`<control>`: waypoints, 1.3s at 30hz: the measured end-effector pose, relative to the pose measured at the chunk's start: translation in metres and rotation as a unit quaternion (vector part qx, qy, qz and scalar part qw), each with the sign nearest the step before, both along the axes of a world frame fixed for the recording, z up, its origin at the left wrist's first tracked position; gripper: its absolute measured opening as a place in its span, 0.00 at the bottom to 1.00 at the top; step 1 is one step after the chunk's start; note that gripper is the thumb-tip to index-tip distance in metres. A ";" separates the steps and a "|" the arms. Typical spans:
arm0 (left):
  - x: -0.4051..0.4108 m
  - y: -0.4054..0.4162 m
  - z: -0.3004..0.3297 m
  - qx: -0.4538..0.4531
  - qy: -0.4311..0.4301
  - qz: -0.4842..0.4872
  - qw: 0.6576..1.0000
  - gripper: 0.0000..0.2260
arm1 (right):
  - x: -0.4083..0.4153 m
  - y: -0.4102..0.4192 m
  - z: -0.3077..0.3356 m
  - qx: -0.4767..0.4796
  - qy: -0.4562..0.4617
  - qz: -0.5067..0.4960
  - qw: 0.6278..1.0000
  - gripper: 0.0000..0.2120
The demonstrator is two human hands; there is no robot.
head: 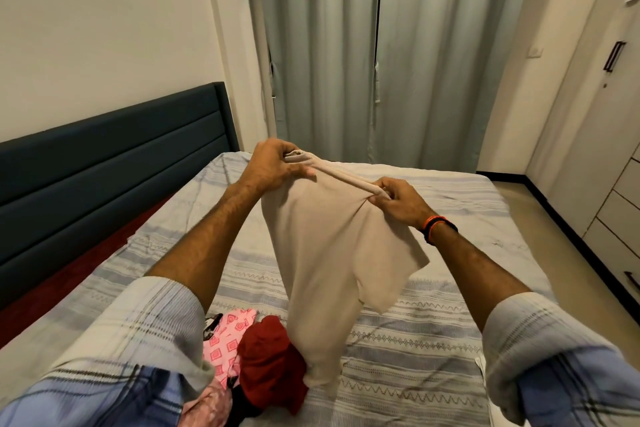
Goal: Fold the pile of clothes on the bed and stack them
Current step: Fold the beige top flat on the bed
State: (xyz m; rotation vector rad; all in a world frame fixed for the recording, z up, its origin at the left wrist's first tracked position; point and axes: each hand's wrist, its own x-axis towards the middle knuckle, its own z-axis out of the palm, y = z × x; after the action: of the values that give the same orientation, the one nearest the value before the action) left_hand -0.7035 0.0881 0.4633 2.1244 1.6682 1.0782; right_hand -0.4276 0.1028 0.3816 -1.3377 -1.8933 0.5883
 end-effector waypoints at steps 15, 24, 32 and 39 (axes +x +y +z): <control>0.020 0.011 0.013 0.062 0.026 0.010 0.998 0.17 | 0.032 -0.015 0.041 -0.108 -0.282 -0.012 0.953 0.18; 0.026 0.017 0.029 -0.033 0.216 -0.003 0.976 0.19 | 0.054 -0.019 0.045 -0.031 -0.277 -0.159 0.947 0.08; 0.044 0.020 0.020 0.100 0.105 0.138 0.980 0.09 | 0.054 -0.017 0.060 -0.025 -0.122 -0.212 0.969 0.10; 0.041 0.025 0.011 0.088 -0.101 0.058 0.989 0.06 | 0.061 -0.032 0.062 -0.010 -0.043 -0.213 0.976 0.10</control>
State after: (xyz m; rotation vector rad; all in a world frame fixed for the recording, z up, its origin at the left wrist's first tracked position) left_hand -0.6627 0.1128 0.4747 1.9596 1.6720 1.4712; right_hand -0.3667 0.0706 0.4440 -1.7421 -1.5956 0.3344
